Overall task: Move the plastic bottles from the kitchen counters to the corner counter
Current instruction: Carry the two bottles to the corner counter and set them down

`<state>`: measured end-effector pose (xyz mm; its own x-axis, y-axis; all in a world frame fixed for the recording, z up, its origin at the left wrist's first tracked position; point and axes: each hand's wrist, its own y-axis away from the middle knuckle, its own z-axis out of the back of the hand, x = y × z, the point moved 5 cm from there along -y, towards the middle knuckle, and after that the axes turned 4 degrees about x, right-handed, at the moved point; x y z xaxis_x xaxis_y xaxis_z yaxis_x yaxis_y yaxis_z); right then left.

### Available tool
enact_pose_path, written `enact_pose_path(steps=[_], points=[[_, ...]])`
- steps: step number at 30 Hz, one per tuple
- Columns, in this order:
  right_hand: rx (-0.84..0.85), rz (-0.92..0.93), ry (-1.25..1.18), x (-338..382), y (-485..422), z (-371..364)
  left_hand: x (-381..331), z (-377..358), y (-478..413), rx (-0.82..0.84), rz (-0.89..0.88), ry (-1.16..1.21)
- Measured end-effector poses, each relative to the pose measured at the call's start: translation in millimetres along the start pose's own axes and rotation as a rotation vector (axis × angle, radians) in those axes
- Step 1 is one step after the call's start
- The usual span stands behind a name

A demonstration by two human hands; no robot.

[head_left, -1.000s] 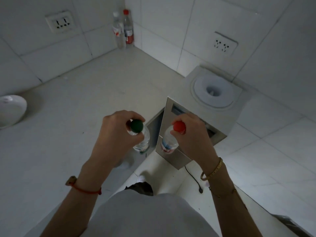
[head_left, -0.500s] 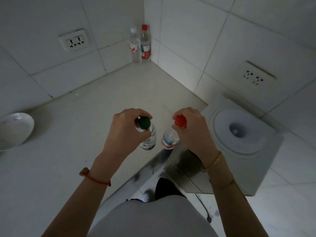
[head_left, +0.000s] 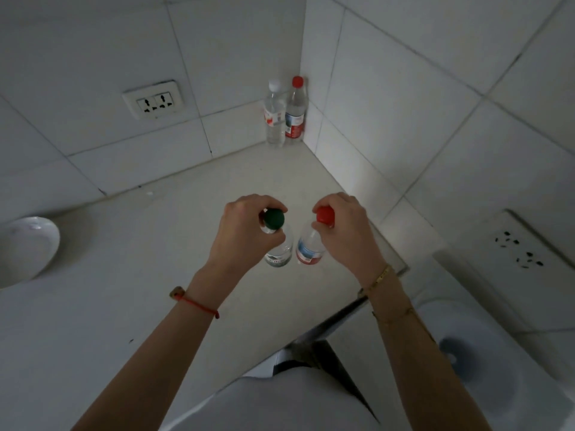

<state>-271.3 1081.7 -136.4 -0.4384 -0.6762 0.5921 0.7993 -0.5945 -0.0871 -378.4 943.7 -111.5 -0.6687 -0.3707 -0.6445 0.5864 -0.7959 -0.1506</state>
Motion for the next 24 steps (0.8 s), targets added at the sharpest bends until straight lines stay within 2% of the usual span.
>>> enact_pose_path(steps=[15,24], points=[[-0.012,0.075,0.046,-51,-224,-3,37,-35,-194,-0.031,0.056,-0.058],[-0.012,0.076,0.033,-70,-318,-18,64,-49,-291,-0.023,0.102,-0.089]])
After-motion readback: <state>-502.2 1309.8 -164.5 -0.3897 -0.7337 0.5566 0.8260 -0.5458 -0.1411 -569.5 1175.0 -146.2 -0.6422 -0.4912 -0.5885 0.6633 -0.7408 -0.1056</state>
